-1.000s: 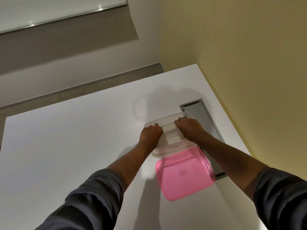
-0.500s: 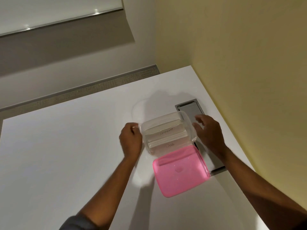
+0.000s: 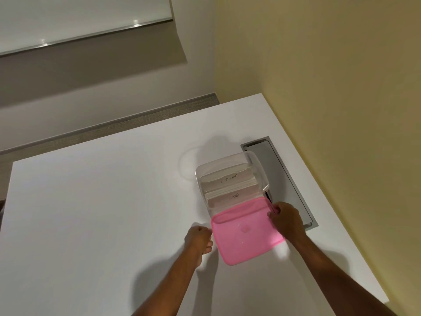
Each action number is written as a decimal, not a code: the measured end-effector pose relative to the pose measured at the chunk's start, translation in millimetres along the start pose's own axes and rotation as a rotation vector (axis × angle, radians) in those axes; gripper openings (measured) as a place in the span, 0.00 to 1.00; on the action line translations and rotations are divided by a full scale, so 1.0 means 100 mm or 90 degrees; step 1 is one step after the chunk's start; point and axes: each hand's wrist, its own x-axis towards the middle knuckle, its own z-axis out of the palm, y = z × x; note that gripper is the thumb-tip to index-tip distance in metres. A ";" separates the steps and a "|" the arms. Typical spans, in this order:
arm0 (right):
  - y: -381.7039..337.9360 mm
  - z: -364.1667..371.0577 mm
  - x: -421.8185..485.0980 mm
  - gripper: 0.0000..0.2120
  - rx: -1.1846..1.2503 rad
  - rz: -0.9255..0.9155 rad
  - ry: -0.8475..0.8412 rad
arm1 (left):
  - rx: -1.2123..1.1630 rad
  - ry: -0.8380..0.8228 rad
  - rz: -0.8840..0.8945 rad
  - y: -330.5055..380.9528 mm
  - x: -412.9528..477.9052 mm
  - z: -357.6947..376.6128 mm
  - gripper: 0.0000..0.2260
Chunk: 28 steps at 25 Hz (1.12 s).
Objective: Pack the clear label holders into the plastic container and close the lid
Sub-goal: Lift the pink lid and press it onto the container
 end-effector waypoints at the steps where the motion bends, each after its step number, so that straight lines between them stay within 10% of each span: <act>1: 0.01 0.01 -0.02 0.07 0.002 -0.003 0.000 | 0.007 -0.005 0.003 -0.01 -0.04 0.04 0.07; 11: 0.20 -0.33 -0.24 0.09 0.032 -0.032 0.056 | 0.056 0.033 0.113 -0.18 -0.42 0.07 0.13; 16: 0.44 -0.70 -0.32 0.10 0.178 0.012 -0.024 | 0.211 0.041 0.434 -0.21 -0.75 -0.05 0.23; 21: 0.49 -0.97 -0.34 0.11 0.422 0.064 -0.144 | 0.295 0.091 0.659 -0.03 -0.93 -0.14 0.13; 28: 0.20 -1.08 -0.28 0.22 0.610 0.052 -0.171 | 0.077 0.112 0.557 0.32 -0.95 -0.15 0.14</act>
